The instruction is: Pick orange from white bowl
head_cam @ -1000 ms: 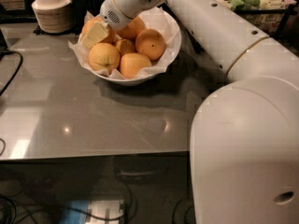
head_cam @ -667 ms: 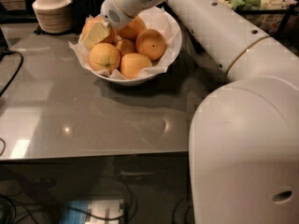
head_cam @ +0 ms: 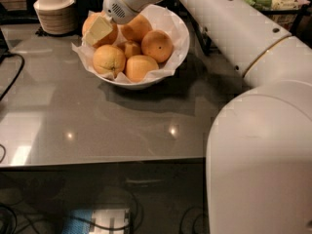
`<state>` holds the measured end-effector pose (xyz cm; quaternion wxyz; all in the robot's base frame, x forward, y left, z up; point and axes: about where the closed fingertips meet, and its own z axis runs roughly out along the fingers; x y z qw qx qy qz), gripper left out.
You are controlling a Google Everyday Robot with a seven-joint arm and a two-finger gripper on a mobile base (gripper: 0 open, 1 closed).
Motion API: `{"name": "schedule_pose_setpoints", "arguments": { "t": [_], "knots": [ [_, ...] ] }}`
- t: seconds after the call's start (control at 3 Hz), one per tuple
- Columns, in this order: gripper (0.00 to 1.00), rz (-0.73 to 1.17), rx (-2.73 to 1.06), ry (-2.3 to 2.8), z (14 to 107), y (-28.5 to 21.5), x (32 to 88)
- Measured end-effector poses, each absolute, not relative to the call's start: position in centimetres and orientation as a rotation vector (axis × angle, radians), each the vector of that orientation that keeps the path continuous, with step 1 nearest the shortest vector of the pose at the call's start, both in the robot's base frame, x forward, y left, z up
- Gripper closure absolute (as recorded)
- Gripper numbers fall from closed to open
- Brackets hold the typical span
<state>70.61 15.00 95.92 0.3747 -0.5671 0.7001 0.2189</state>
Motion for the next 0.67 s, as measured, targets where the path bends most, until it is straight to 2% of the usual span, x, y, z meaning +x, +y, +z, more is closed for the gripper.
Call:
{"name": "schedule_pose_setpoints", "arguments": {
  "t": [0.67],
  "knots": [
    [1.00,0.487,-1.386,1.614,102.2,13.8,68.9]
  ]
}}
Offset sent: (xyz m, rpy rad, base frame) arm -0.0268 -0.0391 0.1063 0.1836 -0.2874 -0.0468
